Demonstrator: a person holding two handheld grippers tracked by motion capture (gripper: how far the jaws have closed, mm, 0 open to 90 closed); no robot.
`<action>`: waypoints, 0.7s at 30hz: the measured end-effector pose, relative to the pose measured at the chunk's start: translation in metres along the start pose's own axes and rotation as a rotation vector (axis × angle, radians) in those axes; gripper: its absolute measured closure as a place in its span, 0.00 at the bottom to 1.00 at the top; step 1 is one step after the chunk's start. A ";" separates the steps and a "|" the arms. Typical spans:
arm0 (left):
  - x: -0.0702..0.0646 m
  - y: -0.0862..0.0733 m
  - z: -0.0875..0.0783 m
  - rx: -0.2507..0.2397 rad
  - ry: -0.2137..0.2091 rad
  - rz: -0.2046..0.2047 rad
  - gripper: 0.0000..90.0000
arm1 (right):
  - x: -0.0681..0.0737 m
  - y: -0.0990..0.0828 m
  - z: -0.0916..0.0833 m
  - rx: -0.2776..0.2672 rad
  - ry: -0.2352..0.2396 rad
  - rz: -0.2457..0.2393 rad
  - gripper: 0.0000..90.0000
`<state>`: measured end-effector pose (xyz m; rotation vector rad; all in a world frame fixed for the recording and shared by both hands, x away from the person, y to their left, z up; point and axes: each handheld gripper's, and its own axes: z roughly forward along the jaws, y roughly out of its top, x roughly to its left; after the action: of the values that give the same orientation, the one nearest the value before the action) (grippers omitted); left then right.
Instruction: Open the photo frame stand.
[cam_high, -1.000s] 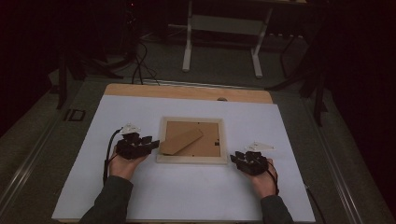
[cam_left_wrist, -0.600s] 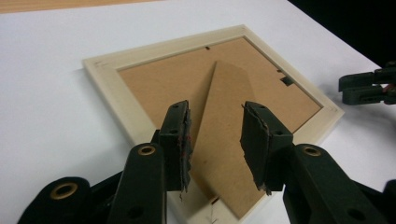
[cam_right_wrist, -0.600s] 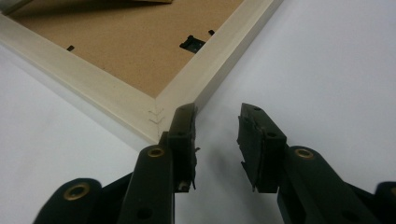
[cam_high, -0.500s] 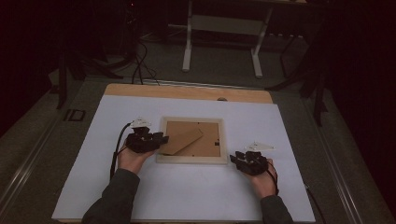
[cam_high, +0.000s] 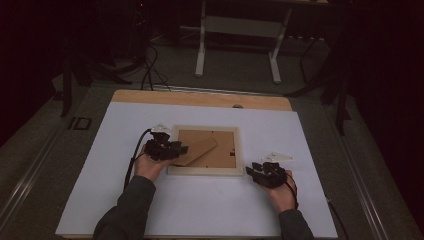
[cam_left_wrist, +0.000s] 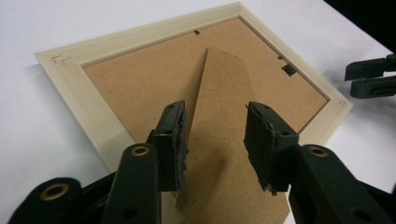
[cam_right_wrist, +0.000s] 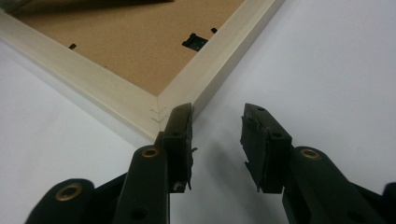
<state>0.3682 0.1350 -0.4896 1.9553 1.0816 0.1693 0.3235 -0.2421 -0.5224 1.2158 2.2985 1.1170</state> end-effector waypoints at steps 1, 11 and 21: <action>0.000 0.000 0.001 0.003 0.003 0.002 0.65 | 0.000 0.000 0.000 0.000 0.000 -0.001 0.70; 0.004 0.003 0.013 0.046 -0.031 -0.009 0.53 | 0.000 0.000 0.000 0.005 0.002 0.000 0.70; 0.005 0.005 0.025 0.099 -0.060 0.008 0.44 | -0.001 0.000 0.001 0.006 0.004 0.002 0.70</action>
<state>0.3866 0.1218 -0.5030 2.0404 1.0611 0.0621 0.3240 -0.2426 -0.5231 1.2190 2.3052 1.1147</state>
